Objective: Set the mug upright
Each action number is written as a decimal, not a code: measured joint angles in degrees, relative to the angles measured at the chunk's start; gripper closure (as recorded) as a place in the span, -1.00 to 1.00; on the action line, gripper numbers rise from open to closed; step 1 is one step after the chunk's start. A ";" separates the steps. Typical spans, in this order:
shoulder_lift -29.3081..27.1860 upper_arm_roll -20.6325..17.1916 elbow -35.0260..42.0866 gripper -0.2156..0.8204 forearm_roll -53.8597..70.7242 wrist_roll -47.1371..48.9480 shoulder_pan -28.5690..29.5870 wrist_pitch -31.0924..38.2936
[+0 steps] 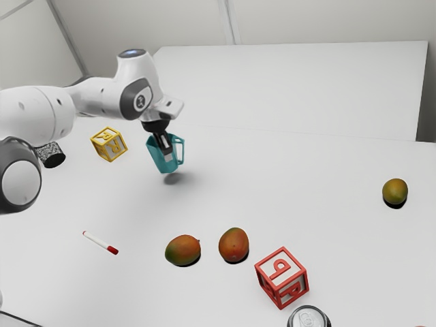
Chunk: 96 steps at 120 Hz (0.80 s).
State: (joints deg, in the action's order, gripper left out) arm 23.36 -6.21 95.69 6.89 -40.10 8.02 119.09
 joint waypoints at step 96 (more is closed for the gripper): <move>-21.07 3.67 -12.34 -0.51 -3.07 20.65 -10.48 -20.75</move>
State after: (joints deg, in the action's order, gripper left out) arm 2.29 -2.53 83.35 3.81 -19.46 -2.46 98.34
